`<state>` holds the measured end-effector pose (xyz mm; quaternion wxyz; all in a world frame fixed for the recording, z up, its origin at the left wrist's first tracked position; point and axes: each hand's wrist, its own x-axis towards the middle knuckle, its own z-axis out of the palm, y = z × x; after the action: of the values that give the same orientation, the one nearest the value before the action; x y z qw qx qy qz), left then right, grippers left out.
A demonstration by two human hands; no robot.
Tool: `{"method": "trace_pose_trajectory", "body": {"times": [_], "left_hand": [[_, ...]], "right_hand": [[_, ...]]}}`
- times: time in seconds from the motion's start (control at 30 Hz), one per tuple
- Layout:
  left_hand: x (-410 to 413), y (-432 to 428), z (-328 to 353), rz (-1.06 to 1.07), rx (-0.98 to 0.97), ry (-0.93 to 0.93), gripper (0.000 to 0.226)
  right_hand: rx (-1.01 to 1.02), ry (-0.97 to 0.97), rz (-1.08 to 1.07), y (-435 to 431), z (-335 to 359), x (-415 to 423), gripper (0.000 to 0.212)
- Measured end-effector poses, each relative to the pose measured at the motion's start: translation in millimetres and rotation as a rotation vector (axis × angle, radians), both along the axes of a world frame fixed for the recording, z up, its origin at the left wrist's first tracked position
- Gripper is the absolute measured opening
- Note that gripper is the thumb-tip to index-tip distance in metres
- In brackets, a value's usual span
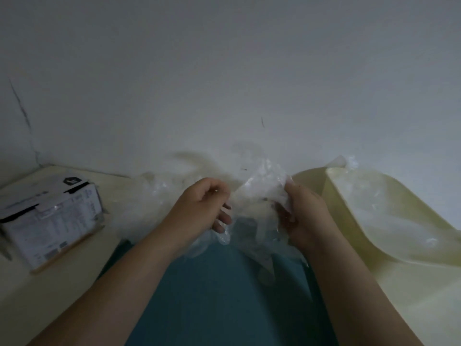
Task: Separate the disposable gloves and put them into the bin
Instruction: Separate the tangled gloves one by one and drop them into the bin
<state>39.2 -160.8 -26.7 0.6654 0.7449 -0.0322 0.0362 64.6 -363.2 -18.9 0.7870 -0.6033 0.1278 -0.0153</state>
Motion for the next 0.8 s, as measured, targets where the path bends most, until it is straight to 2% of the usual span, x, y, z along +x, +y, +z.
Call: {"method": "trace_pose_trajectory", "body": {"times": [0.07,0.1,0.17,0.23,0.27,0.37,0.4,0.47,0.6,0.73,0.8], "left_hand": [[1,0,1,-0.062,-0.118,0.041,0.019],[1,-1,1,-0.096,-0.141,0.036,0.029],[-1,-2,-2,-0.154,-0.023,-0.031,0.056],[-6,-4,-2,-0.219,0.081,-0.078,0.070],[-8,-6,-2,-0.209,0.053,-0.088,0.066],[-10,-6,5,-0.013,-0.070,-0.174,0.024],[-10,-2,8,0.060,-0.071,-0.216,0.017],[-9,5,15,0.141,-0.064,-0.251,0.020],[-10,18,33,0.167,-0.120,-0.213,0.007],[-12,23,38,0.065,-0.002,-0.142,0.006],[-13,21,36,0.006,0.046,-0.091,0.010]], "right_hand": [[0.082,0.032,0.015,0,5,-1,0.026],[0.084,0.037,0.014,1,7,-3,0.025],[0.038,0.027,0.032,3,6,-7,0.026],[0.003,0.010,0.088,4,0,-9,0.029],[-0.003,0.010,0.119,5,-1,-10,0.028],[-0.033,0.002,0.215,7,-2,-12,0.017],[-0.073,-0.002,0.245,8,-3,-13,0.013],[-0.174,-0.001,0.238,7,-9,-13,0.010],[-0.204,0.004,0.025,4,-12,-4,0.015],[-0.436,-0.274,-0.220,3,12,-17,0.021],[-0.495,-0.429,-0.113,4,29,-34,0.032]]}}
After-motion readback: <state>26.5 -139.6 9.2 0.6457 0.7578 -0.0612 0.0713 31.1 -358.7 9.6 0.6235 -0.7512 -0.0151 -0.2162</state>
